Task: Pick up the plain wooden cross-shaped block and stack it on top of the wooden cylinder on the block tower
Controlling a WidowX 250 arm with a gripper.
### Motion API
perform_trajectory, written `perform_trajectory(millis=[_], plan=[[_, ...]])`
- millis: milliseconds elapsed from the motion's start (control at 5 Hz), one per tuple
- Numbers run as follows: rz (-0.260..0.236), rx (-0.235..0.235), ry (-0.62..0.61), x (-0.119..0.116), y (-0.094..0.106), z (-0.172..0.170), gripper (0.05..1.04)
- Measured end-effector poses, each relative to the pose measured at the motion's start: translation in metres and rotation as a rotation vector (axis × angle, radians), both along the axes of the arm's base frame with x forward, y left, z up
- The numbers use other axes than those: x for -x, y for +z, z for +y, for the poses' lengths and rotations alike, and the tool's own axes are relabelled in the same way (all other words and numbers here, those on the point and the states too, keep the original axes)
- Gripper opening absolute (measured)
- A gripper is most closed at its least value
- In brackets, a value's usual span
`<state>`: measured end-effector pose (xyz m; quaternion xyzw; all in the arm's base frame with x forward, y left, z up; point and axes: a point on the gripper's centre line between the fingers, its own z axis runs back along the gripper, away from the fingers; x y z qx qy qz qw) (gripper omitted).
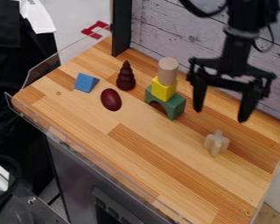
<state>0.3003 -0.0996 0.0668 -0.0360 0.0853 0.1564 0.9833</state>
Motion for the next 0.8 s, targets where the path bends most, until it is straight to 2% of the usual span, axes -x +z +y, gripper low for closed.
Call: perform_trajectory(millis=[400,600,800], plan=[[-0.013,0.012,-0.148,0.008,-0.035,-0.001,0.999],[0.006,-0.014,-0.185,0.009,-0.042,0.003,0.999],[0.0,-0.037,-0.232,0.009,-0.043,0.002,0.999]])
